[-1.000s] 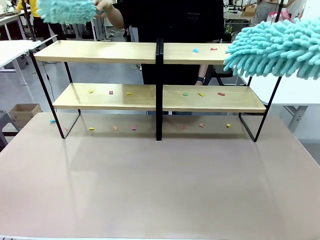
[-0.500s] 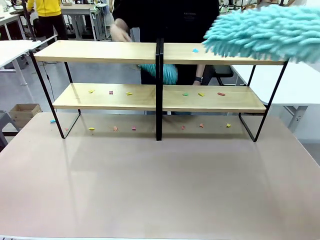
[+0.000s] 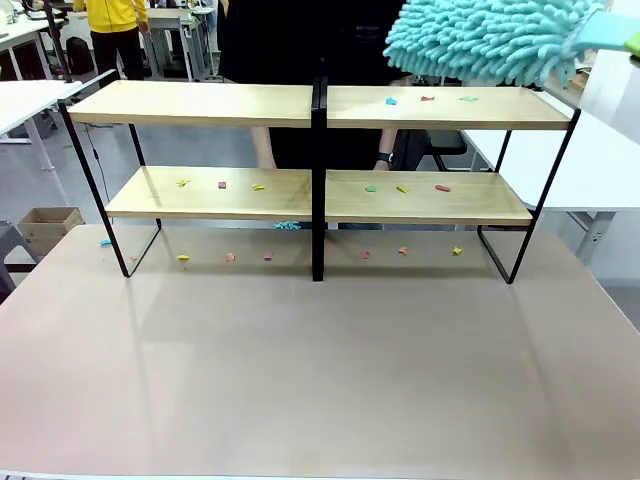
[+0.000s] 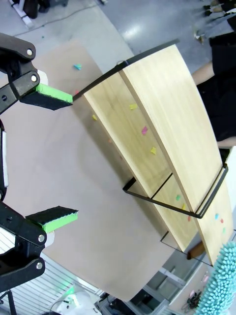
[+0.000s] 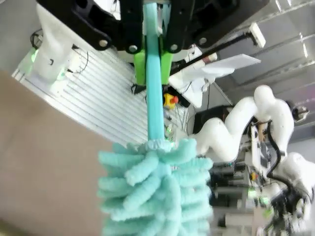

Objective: Clean the shelves.
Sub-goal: Clean a randomly selected level of the Shelf with the Duster.

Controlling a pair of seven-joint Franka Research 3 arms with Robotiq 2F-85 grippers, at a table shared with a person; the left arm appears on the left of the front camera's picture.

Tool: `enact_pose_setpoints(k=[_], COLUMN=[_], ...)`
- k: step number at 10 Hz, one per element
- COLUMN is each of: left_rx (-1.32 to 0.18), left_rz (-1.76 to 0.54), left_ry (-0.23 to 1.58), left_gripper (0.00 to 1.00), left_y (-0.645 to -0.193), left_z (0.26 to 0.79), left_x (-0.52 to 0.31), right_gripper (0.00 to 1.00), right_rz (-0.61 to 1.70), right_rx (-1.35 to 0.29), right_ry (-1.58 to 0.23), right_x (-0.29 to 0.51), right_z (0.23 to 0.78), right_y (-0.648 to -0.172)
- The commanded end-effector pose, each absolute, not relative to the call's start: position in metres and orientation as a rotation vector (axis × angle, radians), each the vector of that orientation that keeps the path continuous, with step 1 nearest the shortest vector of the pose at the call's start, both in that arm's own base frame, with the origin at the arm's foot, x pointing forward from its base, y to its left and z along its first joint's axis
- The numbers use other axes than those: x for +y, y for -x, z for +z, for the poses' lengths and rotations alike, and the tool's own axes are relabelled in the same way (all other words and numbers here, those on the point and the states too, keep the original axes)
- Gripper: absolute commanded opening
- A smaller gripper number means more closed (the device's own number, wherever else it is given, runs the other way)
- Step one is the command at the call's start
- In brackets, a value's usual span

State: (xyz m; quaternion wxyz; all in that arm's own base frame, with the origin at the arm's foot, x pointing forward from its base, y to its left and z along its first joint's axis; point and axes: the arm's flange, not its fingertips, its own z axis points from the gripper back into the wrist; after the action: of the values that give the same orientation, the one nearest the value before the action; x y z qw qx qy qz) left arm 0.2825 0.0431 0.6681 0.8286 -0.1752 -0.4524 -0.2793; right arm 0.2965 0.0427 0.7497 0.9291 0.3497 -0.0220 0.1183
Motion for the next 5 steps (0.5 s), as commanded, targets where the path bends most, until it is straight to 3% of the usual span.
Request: enact_pose_setpoints(k=[1, 3, 5], left_rx=[-0.962, -0.962, -0.962], left_rz=[-0.593, -0.593, -0.593], left_ry=[0.374, 0.374, 0.374], left_gripper=[1.0, 1.0, 1.0], left_y=[-0.282, -0.282, -0.282], left_z=[0.668, 0.668, 0.668], left_x=[0.043, 0.043, 0.043], right_gripper=[0.13, 0.13, 0.13], right_rz=[0.162, 0.143, 0.142], right_rx=[-0.174, -0.221, -0.167], right_ry=[-0.673, -0.612, -0.578], right_x=[0.07, 0.101, 0.131], right_z=[0.744, 0.734, 0.714], right_y=[-0.328, -0.369, -0.393])
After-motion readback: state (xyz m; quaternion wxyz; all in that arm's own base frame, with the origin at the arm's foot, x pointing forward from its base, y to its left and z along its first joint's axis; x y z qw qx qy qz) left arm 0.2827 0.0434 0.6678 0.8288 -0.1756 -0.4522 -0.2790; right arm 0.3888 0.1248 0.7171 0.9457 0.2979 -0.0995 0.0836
